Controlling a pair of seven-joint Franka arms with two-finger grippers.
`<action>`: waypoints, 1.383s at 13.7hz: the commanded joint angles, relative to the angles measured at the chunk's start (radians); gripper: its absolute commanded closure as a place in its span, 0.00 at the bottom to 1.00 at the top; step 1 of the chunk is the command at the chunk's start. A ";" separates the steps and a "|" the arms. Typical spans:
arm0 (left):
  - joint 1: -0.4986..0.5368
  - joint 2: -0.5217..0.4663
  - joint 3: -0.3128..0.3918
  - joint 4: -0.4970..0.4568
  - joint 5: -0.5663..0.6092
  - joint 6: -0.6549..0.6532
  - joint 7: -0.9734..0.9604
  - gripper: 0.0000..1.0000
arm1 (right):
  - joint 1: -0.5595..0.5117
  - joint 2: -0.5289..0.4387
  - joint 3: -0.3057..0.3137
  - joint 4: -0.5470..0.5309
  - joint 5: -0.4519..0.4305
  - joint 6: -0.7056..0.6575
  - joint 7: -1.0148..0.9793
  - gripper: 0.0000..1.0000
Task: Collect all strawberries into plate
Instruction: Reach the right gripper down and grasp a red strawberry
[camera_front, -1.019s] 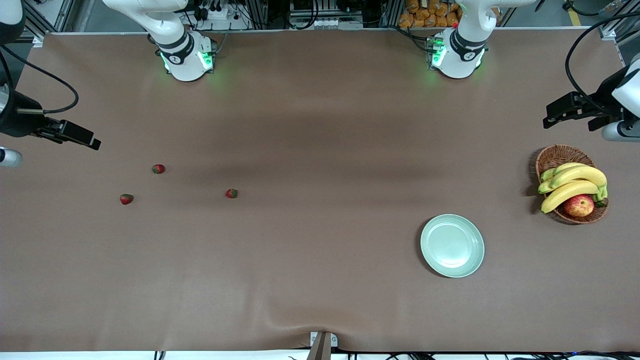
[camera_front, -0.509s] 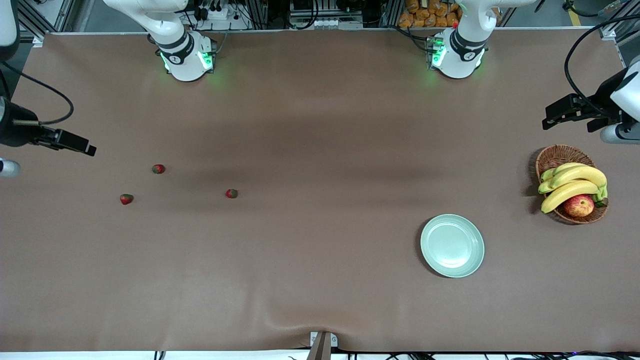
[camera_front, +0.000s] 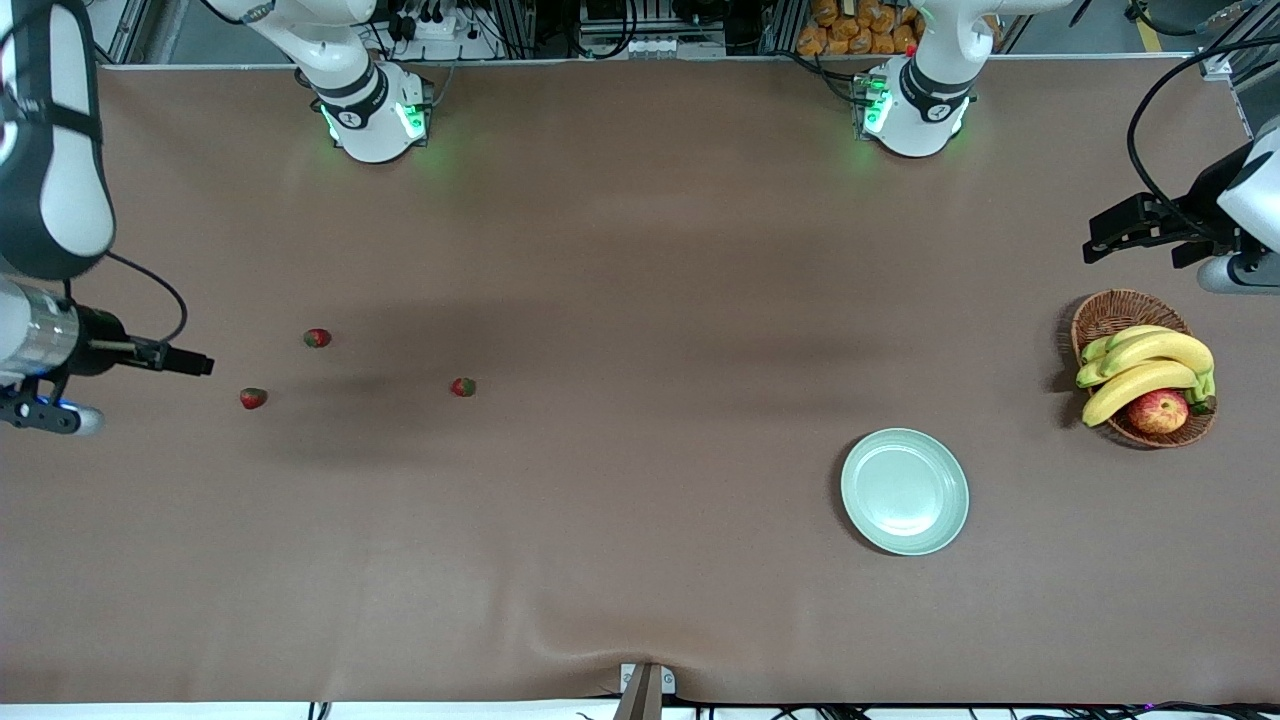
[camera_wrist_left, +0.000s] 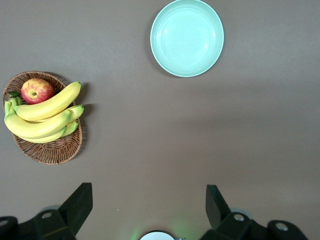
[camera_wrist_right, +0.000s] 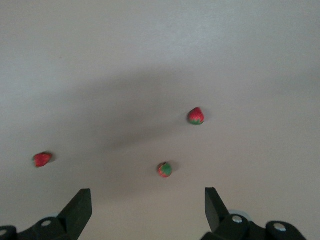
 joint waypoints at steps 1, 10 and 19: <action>0.001 0.009 -0.002 0.005 -0.016 0.006 0.015 0.00 | -0.097 -0.011 0.015 -0.134 -0.022 0.141 -0.116 0.00; -0.027 0.050 -0.034 -0.021 -0.009 0.012 0.014 0.00 | -0.159 0.120 0.016 -0.314 -0.019 0.476 -0.137 0.00; -0.021 0.038 -0.059 -0.031 -0.004 0.001 0.005 0.00 | -0.142 0.233 0.023 -0.349 -0.006 0.624 -0.134 0.13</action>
